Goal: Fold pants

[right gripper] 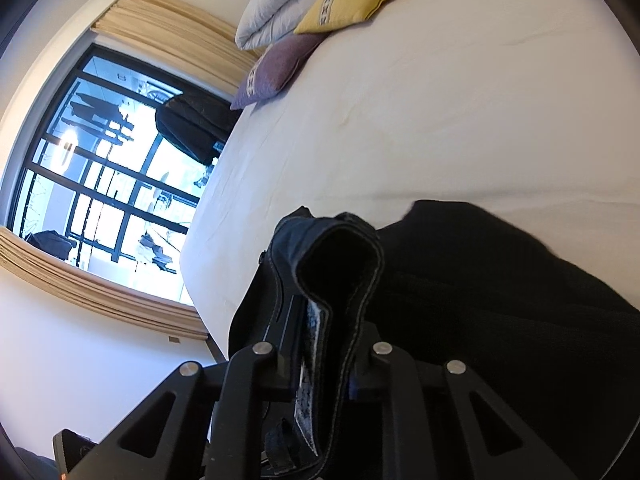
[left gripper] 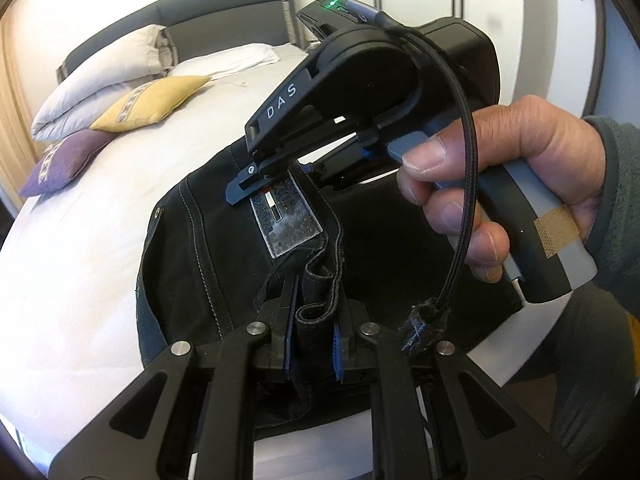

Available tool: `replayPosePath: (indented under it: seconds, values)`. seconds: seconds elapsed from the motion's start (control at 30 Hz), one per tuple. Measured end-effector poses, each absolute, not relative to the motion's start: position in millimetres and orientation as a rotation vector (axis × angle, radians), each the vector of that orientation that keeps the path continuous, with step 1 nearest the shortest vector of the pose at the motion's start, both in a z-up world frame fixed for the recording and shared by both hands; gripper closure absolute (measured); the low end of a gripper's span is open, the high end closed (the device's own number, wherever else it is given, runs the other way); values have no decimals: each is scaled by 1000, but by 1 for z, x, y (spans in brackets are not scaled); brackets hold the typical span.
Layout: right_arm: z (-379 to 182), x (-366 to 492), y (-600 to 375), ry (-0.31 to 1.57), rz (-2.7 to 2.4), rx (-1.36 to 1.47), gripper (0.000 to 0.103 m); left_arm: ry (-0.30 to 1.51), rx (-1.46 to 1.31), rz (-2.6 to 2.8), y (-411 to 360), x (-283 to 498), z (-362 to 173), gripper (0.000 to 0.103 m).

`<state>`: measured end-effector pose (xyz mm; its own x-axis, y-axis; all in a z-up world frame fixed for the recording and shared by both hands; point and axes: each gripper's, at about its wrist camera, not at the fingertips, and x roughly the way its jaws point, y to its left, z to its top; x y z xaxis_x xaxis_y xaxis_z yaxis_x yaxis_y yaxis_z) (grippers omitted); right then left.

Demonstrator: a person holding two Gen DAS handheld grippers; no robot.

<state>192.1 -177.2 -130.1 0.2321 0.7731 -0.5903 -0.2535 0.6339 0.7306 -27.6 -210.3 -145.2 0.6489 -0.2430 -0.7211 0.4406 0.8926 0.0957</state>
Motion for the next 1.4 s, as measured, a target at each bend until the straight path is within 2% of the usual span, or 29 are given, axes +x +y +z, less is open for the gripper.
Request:
replayPosePath:
  seconds: [0.43, 0.93, 1.0, 1.07, 1.1, 1.13, 1.23, 1.27, 1.3, 1.4]
  values:
    - [-149, 165, -291, 1095, 624, 619, 86, 838, 319, -577, -249, -11, -164, 91]
    - [-183, 159, -324, 1110, 553, 649, 86, 897, 348, -625, -224, 25, -192, 89]
    - [-188, 158, -326, 1117, 526, 641, 83, 913, 330, -648, -223, 27, -201, 80]
    - [-199, 158, -334, 1128, 531, 714, 81, 935, 286, -687, -210, 32, -201, 66]
    - [-200, 155, -338, 1119, 531, 749, 74, 948, 264, -704, -205, 33, -198, 43]
    - [-197, 153, -342, 1105, 522, 751, 71, 959, 231, -726, -198, 34, -196, 29]
    - [-183, 142, -358, 1051, 463, 755, 49, 945, 164, -745, -161, 31, -178, 29]
    - [-180, 139, -365, 1037, 419, 756, 33, 940, 141, -746, -146, 32, -172, 29]
    - [-176, 134, -374, 1015, 375, 763, 30, 926, 116, -737, -128, 34, -165, 29]
    - [-158, 121, -393, 934, 397, 862, 30, 886, 52, -700, -76, 46, -149, 29]
